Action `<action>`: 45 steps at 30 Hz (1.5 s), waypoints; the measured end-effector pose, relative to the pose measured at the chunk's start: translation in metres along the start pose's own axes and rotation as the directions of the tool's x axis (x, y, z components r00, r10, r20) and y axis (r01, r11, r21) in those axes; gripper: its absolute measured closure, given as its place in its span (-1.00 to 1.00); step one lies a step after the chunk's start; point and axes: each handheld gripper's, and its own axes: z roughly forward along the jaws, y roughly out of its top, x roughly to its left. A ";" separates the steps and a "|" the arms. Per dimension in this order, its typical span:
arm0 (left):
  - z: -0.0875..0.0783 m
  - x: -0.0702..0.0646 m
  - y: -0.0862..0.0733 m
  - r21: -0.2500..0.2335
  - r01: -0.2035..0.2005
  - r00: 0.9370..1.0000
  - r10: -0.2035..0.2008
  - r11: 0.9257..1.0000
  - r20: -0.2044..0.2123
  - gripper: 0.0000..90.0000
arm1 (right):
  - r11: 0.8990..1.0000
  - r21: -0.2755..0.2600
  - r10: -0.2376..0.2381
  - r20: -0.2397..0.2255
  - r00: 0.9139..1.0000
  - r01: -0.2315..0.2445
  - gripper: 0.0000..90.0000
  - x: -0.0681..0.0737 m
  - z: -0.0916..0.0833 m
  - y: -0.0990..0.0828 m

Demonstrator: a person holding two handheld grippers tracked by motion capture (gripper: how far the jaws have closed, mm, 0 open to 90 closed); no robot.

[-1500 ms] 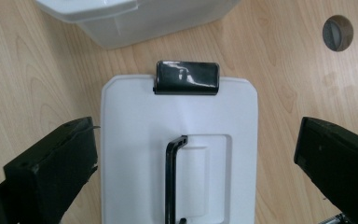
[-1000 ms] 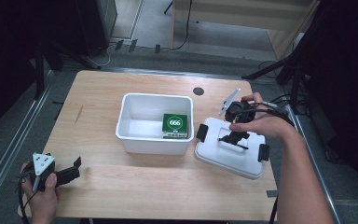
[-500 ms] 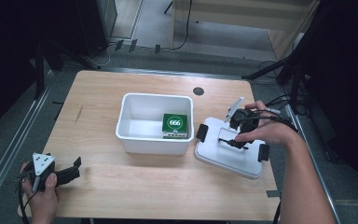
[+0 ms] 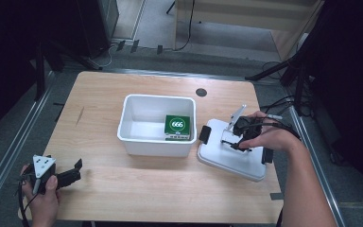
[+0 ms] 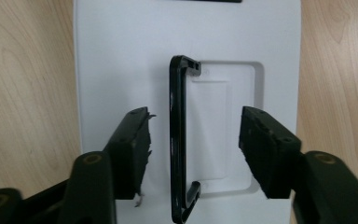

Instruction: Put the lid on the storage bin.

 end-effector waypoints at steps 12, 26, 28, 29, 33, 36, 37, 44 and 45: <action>0.000 0.000 0.000 0.000 0.000 1.000 0.000 1.000 -0.002 -1.00 | 0.999 0.030 0.028 -0.002 1.000 -0.028 0.30 -0.003 0.014 -0.008; 0.000 0.000 0.000 0.000 0.001 1.000 -0.001 1.000 -0.002 -1.00 | 0.996 0.084 0.015 0.060 0.998 -0.020 0.83 -0.005 0.023 -0.009; 0.000 0.000 0.000 0.000 0.001 1.000 -0.001 1.000 -0.002 -1.00 | 0.997 0.083 -0.004 0.061 0.998 -0.002 0.85 -0.005 0.023 -0.009; 0.000 0.000 0.000 0.000 0.001 1.000 -0.001 1.000 -0.002 -1.00 | 0.997 0.080 -0.009 0.067 0.998 0.004 0.87 -0.004 0.023 -0.009; 0.000 0.000 0.000 0.000 0.001 1.000 -0.001 1.000 -0.002 -1.00 | 0.997 0.071 -0.014 0.067 0.998 0.009 0.89 -0.005 0.021 -0.011; 0.000 0.000 0.000 0.000 0.001 1.000 -0.001 1.000 -0.002 -1.00 | 0.998 0.058 -0.016 0.055 0.998 0.012 0.89 -0.006 0.017 -0.012; 0.000 0.000 0.000 0.000 0.001 1.000 -0.001 1.000 -0.002 -1.00 | 0.998 0.054 -0.024 0.055 0.998 0.021 0.89 -0.007 0.015 -0.013; 0.000 0.000 0.000 0.001 0.001 1.000 -0.001 1.000 -0.004 -1.00 | 0.999 0.026 -0.035 0.055 0.998 0.033 0.89 -0.009 -0.004 -0.016; 0.000 0.000 0.000 0.001 0.000 1.000 0.000 1.000 -0.004 -1.00 | 0.999 0.023 -0.040 0.060 0.997 0.038 0.89 -0.009 -0.006 -0.016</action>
